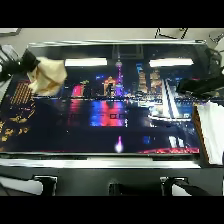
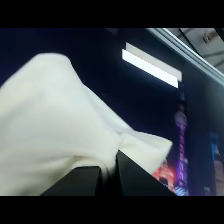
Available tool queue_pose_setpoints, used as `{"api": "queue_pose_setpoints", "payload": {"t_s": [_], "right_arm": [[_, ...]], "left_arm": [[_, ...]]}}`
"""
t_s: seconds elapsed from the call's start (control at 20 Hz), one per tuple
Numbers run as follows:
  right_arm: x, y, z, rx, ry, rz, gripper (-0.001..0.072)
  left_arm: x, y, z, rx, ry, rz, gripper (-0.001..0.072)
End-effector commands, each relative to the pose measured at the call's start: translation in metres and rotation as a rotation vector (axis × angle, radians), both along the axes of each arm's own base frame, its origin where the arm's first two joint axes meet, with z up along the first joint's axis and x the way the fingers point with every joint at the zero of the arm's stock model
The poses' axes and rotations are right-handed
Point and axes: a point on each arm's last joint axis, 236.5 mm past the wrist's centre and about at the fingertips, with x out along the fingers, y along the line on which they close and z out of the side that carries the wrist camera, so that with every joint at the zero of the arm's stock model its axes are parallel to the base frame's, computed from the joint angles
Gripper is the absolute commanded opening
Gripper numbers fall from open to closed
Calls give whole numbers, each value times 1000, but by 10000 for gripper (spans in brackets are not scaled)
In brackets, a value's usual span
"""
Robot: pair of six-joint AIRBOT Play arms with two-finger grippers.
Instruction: Fold the clothes and pants, and hang the long-sleeved shirts on hangers.
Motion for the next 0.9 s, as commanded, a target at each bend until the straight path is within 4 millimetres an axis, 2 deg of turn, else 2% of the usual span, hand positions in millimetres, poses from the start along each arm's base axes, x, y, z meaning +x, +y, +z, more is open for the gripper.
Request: {"api": "queue_pose_setpoints", "payload": {"t_s": [0.0,0.1,0.15,0.25,0.35,0.5,0.55,0.65,0.75,0.85], "right_arm": [[5,-10,56,-94,-169,46,688],[5,-4,85,-81,-267,42,688],[1,0,94,-73,-292,46,688],[-11,1,108,-76,-317,47,687],[-20,4,121,-78,-348,48,687],[-37,7,137,-82,-378,51,686],[-43,8,139,-82,-375,53,686],[-56,13,134,-67,-331,65,666],[-66,24,121,-9,-256,73,666],[-72,38,100,55,-160,103,667]], "left_arm": [[-97,-89,96,248,-65,-221,22],[-149,-149,138,200,-129,-295,22],[-177,-182,153,147,-147,-348,22],[-223,-240,170,70,-170,-449,22],[-250,-286,171,56,-187,-506,22],[-262,-335,153,41,-190,-503,22],[-261,-343,136,64,-160,-493,22],[-256,-341,77,109,0,-447,23],[-257,-331,-5,171,177,-409,23],[-270,-317,-88,246,347,-383,23]]}}
